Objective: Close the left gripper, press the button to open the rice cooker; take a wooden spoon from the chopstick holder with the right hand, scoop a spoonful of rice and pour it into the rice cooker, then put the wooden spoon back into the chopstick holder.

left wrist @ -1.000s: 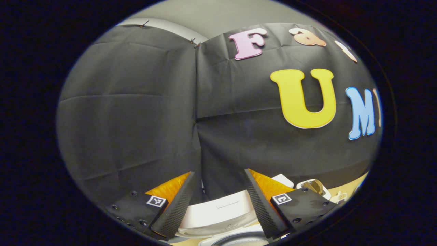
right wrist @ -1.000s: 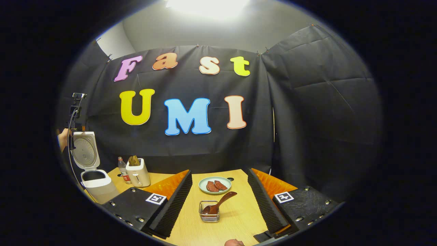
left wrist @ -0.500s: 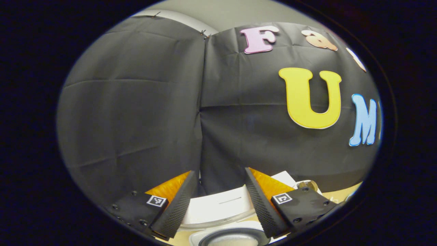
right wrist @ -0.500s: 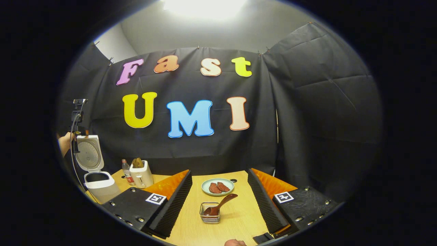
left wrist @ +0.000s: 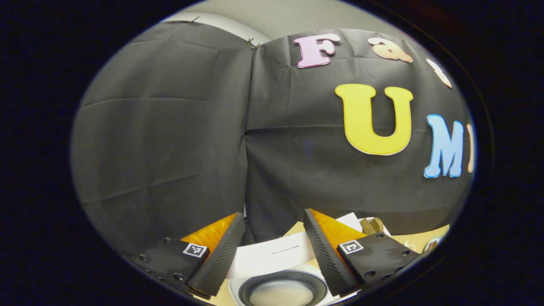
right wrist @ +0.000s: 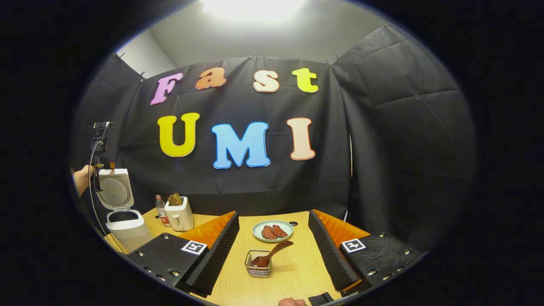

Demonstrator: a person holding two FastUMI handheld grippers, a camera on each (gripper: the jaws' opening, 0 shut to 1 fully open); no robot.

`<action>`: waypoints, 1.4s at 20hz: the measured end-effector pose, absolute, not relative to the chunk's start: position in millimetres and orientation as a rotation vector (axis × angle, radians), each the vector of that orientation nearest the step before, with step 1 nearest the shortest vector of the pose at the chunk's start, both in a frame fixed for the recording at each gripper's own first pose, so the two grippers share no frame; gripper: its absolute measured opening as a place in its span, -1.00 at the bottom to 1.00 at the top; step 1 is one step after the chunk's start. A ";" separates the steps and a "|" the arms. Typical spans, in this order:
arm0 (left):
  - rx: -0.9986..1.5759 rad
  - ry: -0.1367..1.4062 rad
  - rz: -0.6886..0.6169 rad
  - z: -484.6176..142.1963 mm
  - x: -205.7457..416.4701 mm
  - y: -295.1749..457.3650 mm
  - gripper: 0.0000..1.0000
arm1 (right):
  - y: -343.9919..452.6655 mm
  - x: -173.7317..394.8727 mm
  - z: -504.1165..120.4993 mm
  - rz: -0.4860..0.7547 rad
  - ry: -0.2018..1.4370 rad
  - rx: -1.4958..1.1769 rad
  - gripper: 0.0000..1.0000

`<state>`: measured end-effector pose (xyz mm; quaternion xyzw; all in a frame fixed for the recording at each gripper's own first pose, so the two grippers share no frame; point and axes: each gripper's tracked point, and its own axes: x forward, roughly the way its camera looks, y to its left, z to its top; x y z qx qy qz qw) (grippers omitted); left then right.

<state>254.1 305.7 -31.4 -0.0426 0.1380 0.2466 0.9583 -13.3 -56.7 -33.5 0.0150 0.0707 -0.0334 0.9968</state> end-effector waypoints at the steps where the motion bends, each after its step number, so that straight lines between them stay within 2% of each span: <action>1: -0.090 0.284 0.497 -31.8 250.0 301.0 0.94 | -60.2 -12.7 -34.9 -0.065 0.147 0.026 0.99; 8: -0.116 0.312 0.472 -51.5 222.0 264.9 0.93 | -62.7 -8.9 -43.2 -0.024 0.176 0.008 0.99; 14: -0.155 0.419 0.424 -111.1 196.7 224.8 0.95 | -67.6 -5.0 -48.5 0.011 0.180 -0.006 0.99; 28: -0.126 0.532 0.390 -184.1 155.3 174.8 0.92 | -84.4 -3.2 -57.3 0.037 0.202 0.013 0.99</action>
